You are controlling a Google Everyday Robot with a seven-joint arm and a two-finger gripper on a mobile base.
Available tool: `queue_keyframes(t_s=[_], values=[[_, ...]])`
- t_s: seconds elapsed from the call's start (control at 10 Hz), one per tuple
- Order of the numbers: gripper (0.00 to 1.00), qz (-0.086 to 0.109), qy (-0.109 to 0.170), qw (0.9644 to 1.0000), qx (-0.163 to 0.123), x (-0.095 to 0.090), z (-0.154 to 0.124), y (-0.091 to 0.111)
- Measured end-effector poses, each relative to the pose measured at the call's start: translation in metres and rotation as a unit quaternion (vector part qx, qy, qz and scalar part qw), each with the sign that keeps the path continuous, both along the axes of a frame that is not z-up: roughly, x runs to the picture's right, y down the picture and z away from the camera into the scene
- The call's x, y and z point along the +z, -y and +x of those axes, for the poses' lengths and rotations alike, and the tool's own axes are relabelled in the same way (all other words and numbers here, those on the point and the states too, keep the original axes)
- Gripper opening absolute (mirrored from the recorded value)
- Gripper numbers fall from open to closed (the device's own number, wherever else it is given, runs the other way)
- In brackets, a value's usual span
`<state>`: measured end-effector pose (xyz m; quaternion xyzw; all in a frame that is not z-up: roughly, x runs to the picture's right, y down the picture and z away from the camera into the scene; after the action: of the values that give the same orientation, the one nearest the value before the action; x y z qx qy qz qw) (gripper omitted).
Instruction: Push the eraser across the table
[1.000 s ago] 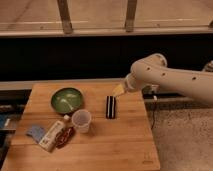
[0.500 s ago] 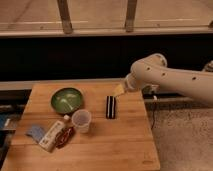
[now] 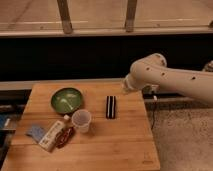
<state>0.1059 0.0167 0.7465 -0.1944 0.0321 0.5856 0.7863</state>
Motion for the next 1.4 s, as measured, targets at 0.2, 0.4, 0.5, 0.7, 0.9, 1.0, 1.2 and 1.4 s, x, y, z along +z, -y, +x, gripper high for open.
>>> queue_keyframes(t_s=[0.2, 0.4, 0.5, 0.7, 0.9, 1.0, 1.2, 1.4], values=[[0.00, -0.014, -0.007, 0.9999, -0.001, 0.023, 0.000, -0.011], [0.00, -0.031, -0.010, 0.9995, 0.005, 0.049, 0.001, -0.027], [0.00, -0.038, -0.008, 0.9992, 0.007, 0.057, -0.002, -0.032], [0.00, -0.038, -0.009, 0.9992, 0.008, 0.057, 0.001, -0.032], [0.00, -0.039, -0.013, 0.9991, 0.002, 0.058, 0.001, -0.033], [0.00, -0.047, -0.019, 0.9987, -0.006, 0.061, -0.002, -0.035], [0.00, -0.067, -0.028, 0.9971, -0.022, 0.080, -0.014, -0.050], [0.00, -0.086, -0.038, 0.9951, -0.033, 0.102, -0.018, -0.069]])
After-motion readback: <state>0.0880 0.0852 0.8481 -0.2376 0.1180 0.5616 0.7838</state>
